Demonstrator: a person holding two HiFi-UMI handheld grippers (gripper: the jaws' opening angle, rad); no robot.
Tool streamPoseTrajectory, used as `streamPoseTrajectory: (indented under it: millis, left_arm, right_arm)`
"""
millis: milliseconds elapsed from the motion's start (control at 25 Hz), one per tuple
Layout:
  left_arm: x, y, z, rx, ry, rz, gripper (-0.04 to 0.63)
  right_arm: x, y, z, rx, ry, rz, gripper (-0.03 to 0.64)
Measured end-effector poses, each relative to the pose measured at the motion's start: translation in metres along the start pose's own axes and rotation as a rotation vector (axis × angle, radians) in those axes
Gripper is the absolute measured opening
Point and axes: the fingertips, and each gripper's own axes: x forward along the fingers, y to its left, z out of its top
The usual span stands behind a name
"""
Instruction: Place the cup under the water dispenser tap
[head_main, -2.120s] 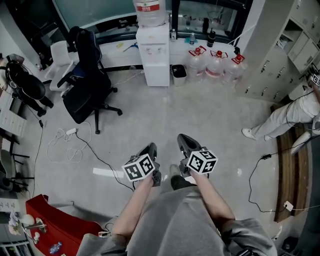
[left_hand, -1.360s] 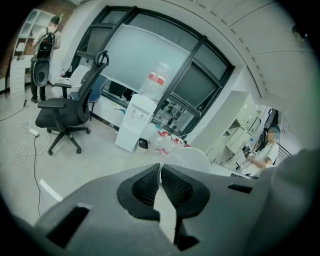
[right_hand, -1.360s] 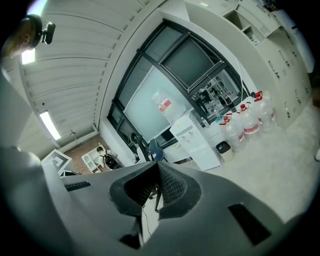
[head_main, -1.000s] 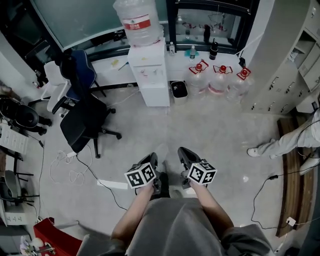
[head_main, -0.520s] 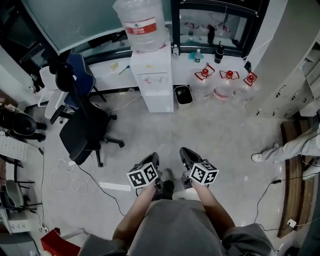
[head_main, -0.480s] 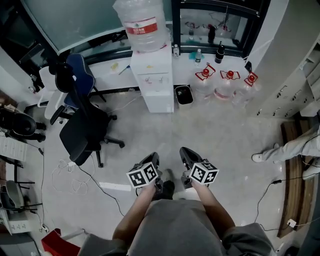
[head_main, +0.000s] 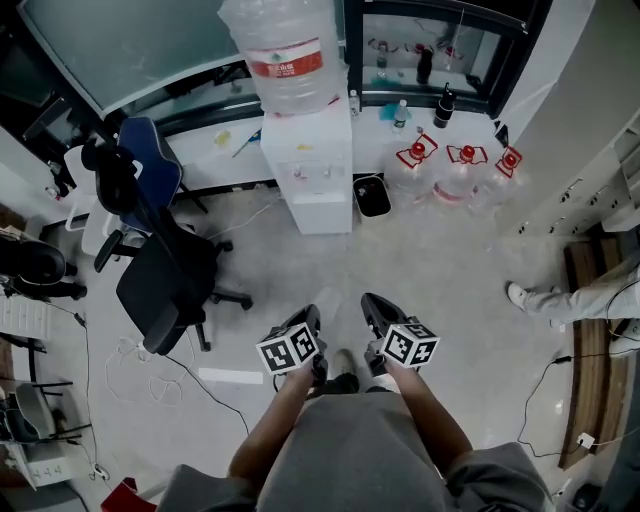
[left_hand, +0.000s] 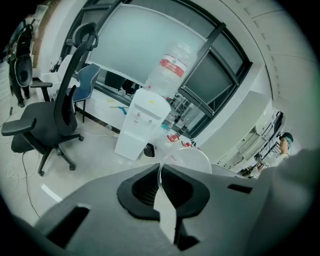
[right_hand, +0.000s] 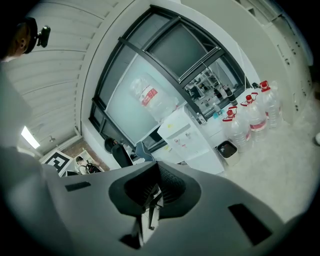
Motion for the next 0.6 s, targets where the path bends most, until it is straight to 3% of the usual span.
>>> streamPoseTrajectory:
  millis: [600]
  left_arm:
    - [0.06,0.026,0.056,-0.006,0.038,0.009,0.012]
  right_arm:
    - [0.08,-0.023,0.039,0.006,-0.006,-0.026,0.011]
